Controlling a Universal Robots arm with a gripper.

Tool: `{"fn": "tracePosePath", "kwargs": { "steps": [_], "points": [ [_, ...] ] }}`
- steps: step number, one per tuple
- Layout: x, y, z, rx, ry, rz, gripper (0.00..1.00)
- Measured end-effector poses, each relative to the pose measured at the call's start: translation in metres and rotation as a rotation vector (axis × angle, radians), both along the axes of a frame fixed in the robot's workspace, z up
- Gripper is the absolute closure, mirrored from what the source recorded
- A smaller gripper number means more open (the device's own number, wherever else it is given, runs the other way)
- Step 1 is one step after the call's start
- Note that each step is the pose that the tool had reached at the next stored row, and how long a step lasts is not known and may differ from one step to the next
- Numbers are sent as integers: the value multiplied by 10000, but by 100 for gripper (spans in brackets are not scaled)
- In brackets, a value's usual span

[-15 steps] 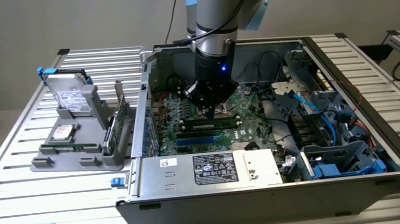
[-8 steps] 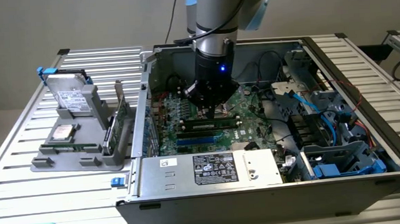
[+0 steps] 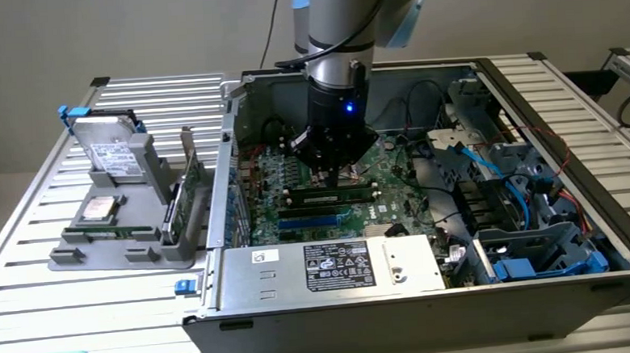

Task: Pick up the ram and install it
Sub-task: 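Press down the ram until it locks into place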

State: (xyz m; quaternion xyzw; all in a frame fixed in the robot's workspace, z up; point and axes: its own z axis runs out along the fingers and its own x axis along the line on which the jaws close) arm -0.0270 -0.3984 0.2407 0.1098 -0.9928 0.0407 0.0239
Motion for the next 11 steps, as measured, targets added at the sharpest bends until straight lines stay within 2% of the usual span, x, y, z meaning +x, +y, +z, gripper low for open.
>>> {"fn": "tracePosePath", "kwargs": {
  "steps": [3, 6, 9, 11],
  "points": [
    [0, -1, 0, -52, -166, -162, 89],
    [0, 1, -1, -59, -300, -407, 89],
    [1, 0, -1, -63, -378, -723, 89],
    [0, 0, -1, -67, -409, -952, 89]
  ]
}}
